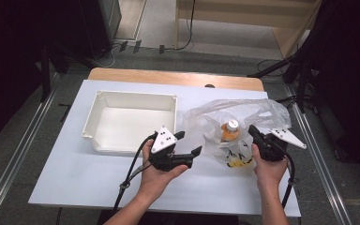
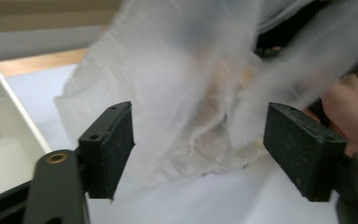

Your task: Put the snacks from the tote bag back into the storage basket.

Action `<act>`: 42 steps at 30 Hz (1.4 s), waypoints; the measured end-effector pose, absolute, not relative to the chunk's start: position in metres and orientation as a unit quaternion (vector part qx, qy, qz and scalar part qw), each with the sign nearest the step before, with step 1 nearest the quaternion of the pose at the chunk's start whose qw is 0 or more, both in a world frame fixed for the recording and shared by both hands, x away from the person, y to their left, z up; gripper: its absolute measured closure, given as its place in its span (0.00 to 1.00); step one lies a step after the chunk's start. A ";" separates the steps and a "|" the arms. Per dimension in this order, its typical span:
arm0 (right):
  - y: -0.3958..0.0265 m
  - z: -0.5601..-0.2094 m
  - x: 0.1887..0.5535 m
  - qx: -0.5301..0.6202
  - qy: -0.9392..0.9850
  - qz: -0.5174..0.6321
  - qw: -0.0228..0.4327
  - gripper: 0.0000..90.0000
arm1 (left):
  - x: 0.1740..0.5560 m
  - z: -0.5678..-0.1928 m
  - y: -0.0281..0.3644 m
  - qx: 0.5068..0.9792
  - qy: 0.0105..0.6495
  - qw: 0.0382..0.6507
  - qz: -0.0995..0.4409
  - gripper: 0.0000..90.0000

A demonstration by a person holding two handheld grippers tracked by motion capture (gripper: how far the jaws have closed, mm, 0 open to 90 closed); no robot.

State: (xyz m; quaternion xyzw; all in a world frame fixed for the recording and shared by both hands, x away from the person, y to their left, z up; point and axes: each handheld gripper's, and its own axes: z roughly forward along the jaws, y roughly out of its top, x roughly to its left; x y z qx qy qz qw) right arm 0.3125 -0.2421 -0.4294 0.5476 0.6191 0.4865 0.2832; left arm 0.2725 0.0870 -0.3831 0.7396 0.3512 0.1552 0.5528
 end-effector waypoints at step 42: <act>-0.269 -0.415 0.284 0.545 0.577 0.533 0.293 0.37 | 0.311 -0.446 0.015 0.799 0.382 0.441 0.146 1.00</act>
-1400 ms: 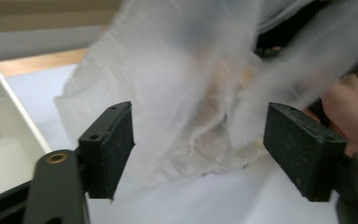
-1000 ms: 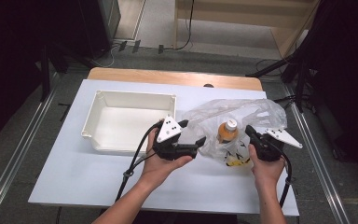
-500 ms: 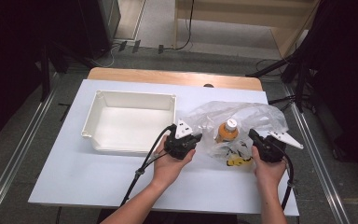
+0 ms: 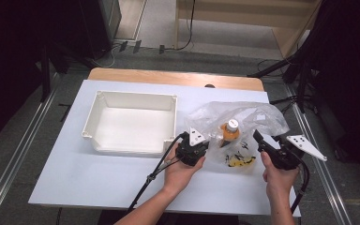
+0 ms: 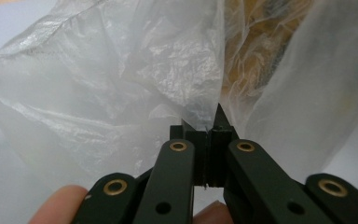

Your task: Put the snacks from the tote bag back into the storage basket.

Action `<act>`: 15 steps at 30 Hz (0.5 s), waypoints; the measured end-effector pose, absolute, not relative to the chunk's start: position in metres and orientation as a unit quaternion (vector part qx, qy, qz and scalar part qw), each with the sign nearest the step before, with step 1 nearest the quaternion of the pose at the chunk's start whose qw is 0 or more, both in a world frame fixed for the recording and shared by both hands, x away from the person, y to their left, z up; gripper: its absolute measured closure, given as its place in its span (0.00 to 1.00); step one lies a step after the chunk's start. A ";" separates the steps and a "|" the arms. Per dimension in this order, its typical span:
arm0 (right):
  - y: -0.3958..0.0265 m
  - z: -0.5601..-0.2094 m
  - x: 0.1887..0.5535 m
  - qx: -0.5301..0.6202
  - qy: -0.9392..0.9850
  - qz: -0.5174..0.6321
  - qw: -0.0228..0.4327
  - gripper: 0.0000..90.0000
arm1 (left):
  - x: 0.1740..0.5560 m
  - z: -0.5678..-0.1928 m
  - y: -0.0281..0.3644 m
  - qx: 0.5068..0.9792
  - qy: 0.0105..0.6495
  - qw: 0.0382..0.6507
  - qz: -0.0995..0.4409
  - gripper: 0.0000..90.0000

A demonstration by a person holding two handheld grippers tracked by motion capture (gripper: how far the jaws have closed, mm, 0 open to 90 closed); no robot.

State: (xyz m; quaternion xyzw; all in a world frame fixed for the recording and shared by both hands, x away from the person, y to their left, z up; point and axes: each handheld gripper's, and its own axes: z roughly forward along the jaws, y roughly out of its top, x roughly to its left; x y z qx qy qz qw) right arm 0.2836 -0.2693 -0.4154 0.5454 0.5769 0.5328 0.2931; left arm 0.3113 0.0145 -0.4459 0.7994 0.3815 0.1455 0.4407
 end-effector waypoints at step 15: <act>-0.252 -0.373 0.286 0.513 0.589 0.549 0.298 0.95 | 0.310 -0.459 0.015 0.809 0.382 0.425 0.141 1.00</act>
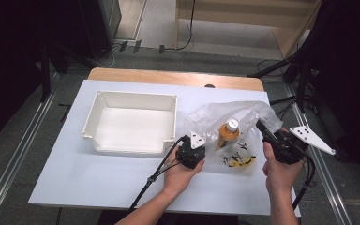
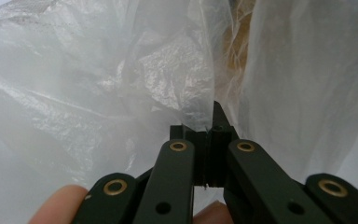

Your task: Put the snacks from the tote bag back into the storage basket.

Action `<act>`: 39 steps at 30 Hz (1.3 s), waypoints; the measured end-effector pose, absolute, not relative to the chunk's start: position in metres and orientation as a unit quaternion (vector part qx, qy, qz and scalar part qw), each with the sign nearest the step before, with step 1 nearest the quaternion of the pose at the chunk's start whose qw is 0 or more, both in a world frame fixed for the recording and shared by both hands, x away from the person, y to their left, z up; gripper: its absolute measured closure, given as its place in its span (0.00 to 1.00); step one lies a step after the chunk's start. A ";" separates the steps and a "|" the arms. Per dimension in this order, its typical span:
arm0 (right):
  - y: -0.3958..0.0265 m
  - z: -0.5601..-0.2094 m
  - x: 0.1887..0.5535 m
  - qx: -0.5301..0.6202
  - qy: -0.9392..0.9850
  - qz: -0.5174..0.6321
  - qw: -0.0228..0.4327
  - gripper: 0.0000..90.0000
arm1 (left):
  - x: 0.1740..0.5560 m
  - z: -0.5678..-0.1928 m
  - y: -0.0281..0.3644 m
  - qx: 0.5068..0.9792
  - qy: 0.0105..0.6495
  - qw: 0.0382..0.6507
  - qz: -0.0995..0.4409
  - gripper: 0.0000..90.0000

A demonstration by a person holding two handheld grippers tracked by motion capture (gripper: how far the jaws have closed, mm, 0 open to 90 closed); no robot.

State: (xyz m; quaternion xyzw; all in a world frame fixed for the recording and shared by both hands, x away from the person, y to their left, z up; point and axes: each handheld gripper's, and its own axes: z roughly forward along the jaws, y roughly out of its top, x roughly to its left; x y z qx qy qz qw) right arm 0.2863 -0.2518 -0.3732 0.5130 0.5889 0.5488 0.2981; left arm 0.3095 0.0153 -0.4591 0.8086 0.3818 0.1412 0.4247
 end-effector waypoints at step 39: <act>-0.259 -0.374 0.280 0.524 0.597 0.531 0.293 0.17 | 0.304 -0.473 0.028 0.800 0.400 0.427 0.134 1.00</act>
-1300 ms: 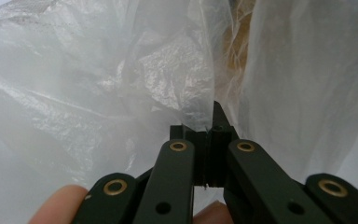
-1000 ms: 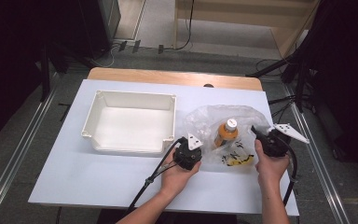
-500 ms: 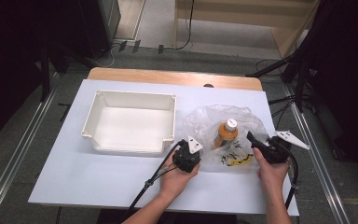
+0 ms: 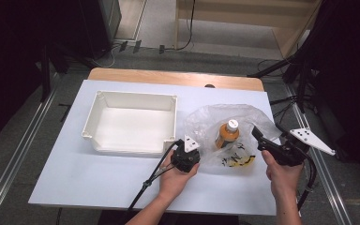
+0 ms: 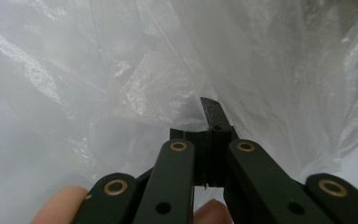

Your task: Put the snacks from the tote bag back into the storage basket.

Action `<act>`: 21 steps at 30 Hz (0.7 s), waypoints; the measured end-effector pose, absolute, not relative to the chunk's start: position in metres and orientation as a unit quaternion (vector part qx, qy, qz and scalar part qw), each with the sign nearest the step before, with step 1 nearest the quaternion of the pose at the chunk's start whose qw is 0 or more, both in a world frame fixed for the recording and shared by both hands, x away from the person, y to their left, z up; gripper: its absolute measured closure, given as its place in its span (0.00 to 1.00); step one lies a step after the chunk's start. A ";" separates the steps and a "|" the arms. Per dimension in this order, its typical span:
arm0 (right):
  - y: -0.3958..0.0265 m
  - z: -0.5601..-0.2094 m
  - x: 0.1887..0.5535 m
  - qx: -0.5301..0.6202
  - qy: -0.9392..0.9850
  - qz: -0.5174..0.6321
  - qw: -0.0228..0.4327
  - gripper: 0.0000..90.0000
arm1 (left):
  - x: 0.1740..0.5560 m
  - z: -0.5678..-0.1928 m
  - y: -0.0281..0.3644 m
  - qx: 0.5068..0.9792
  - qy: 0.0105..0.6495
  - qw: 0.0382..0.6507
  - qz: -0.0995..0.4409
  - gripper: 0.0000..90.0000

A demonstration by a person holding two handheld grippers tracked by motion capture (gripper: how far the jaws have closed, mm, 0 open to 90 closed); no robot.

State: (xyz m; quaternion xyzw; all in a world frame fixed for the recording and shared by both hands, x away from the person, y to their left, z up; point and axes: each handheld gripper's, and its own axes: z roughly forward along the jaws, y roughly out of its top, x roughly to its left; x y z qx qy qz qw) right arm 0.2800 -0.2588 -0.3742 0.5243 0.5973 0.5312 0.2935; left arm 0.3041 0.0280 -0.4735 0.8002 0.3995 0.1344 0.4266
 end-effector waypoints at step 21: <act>-0.247 -0.425 0.326 0.565 0.613 0.482 0.270 1.00 | 0.301 -0.474 0.027 0.807 0.390 0.419 0.144 1.00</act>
